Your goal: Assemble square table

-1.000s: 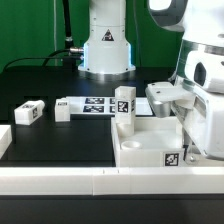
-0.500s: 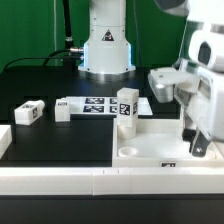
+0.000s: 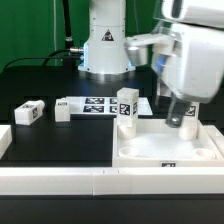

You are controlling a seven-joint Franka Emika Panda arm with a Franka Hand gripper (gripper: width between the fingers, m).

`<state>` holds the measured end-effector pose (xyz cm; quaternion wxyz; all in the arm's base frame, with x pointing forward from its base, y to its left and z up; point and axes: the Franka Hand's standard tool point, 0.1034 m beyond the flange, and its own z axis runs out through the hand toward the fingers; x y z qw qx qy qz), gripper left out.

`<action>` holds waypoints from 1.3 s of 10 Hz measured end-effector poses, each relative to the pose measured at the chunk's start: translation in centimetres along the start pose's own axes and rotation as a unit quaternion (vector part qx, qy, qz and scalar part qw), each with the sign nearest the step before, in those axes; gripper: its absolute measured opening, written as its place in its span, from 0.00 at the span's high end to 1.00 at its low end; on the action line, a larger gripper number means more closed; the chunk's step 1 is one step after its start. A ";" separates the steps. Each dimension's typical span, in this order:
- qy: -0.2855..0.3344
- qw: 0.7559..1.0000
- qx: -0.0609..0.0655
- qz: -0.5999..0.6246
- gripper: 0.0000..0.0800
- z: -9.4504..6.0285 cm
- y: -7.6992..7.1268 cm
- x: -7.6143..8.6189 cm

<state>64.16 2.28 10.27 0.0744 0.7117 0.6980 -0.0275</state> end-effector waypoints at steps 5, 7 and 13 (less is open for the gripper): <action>0.003 1.000 0.007 0.016 0.19 -0.1 -2.7 -4.2; 0.004 0.999 0.008 0.043 0.19 0.0 -2.8 -4.2; -0.011 0.949 0.037 0.313 0.19 1.6 -5.3 -7.5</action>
Offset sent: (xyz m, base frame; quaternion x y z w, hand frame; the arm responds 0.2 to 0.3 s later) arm -0.0480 -0.0332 0.0000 0.0093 0.0357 -0.0395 0.9985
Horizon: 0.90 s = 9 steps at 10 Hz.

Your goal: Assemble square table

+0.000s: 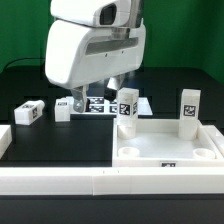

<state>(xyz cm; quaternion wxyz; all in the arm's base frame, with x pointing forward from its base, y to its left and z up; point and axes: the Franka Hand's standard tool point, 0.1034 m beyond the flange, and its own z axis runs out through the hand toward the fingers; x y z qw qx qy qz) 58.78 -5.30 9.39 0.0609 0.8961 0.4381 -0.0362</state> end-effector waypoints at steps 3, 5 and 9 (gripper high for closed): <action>0.003 0.994 0.007 0.112 0.19 0.0 -0.1 0.0; -0.002 0.977 0.050 0.207 0.19 -0.1 0.3 -2.7; -0.025 0.965 0.082 0.247 0.19 1.7 0.2 -7.4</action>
Offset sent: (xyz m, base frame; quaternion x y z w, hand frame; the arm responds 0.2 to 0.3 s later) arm -0.0049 -0.0243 0.0185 0.0950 -0.0386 0.3176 0.9427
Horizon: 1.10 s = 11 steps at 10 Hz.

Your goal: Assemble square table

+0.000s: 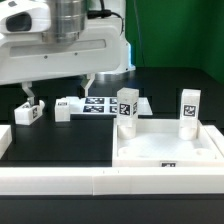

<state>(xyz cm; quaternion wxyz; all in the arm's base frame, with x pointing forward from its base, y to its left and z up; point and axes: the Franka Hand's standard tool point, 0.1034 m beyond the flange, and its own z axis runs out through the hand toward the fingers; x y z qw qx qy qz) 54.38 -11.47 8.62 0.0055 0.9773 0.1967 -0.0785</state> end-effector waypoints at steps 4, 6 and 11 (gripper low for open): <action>0.002 0.999 0.013 0.035 0.19 0.4 0.6 -1.0; -0.016 0.994 0.022 0.106 0.19 2.1 0.1 -3.9; -0.033 0.990 0.029 0.131 0.19 3.5 -0.5 -5.3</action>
Offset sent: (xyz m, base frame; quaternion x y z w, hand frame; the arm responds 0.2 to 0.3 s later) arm -0.0237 -0.0306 -0.0026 0.0505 -0.0042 0.1563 0.9864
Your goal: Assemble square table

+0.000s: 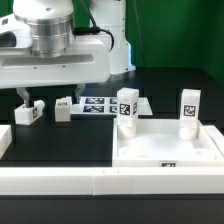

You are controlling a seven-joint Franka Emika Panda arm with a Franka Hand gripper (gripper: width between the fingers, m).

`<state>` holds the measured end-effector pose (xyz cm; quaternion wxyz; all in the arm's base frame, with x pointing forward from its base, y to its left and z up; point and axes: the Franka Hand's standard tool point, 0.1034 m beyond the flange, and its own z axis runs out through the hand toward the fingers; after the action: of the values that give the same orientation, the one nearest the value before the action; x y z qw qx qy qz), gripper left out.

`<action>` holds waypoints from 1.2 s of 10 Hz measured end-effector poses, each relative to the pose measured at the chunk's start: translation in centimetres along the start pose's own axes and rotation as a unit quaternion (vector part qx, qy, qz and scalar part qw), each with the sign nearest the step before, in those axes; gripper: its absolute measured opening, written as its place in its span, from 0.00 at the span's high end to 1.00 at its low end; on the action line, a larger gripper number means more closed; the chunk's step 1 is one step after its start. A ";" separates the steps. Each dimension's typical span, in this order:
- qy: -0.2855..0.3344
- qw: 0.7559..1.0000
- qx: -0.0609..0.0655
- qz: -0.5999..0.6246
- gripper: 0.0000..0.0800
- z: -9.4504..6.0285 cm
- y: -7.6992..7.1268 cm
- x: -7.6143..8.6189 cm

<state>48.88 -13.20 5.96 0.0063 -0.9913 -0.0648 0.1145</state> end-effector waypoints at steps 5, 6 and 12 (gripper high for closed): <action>-0.027 1.000 0.010 0.007 0.19 1.9 -0.5 -1.8; -0.029 1.000 0.011 0.005 0.19 1.8 -0.6 -1.8; -0.212 0.977 0.006 -0.009 0.19 3.7 -0.6 -3.2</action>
Offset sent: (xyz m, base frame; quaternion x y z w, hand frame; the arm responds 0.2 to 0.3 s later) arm -0.0351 0.0032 -0.0162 0.0160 0.0040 0.0432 0.9989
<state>44.92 -13.07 3.09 -0.0008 -0.9437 -0.0726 0.3228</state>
